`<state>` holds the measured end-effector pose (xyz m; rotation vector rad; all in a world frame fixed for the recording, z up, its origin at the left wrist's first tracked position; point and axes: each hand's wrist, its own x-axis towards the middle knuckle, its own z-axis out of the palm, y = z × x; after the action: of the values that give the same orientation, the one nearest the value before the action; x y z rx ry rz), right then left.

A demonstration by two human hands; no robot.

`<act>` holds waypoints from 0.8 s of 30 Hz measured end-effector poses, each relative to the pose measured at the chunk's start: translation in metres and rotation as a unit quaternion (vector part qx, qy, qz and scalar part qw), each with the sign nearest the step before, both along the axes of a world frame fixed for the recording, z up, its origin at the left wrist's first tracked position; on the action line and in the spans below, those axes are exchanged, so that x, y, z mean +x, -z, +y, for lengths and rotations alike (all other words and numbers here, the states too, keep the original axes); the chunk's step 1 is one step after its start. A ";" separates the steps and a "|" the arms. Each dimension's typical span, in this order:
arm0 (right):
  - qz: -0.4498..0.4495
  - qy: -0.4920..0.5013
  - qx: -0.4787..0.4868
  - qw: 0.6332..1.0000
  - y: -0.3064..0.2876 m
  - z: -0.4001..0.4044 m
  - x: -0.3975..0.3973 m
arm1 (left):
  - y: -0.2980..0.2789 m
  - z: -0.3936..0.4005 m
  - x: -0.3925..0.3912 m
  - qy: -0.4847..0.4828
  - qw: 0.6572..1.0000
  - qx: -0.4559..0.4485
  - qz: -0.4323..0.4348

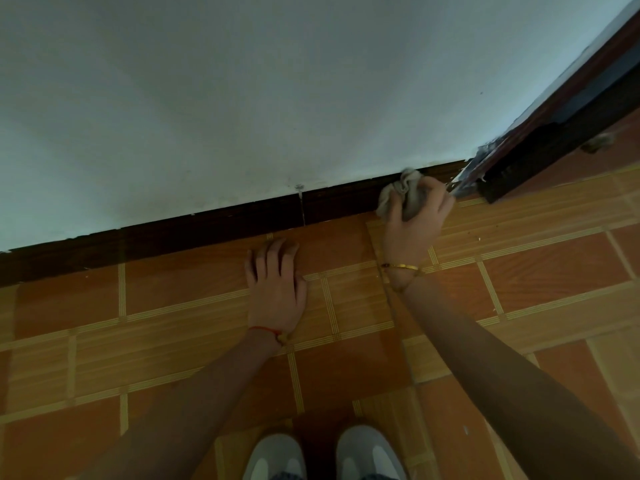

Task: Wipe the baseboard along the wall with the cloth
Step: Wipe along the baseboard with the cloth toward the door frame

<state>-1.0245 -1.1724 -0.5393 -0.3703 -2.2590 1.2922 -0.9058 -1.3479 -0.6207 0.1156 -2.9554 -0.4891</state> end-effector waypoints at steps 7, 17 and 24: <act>0.010 -0.171 0.034 0.985 0.005 -0.072 0.036 | 0.001 -0.001 -0.001 0.004 1.000 -0.016 0.002; 0.026 0.019 -0.021 0.999 -0.005 -0.006 0.000 | -0.001 0.000 0.000 0.005 1.000 0.005 0.013; 0.007 -0.140 0.020 0.990 -0.003 -0.064 0.028 | 0.001 0.000 -0.001 0.001 1.000 -0.011 0.005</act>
<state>-0.9965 -1.2360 -0.5366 -0.0273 -2.3831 1.3768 -0.9069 -1.3481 -0.6214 0.1063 -2.9506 -0.4569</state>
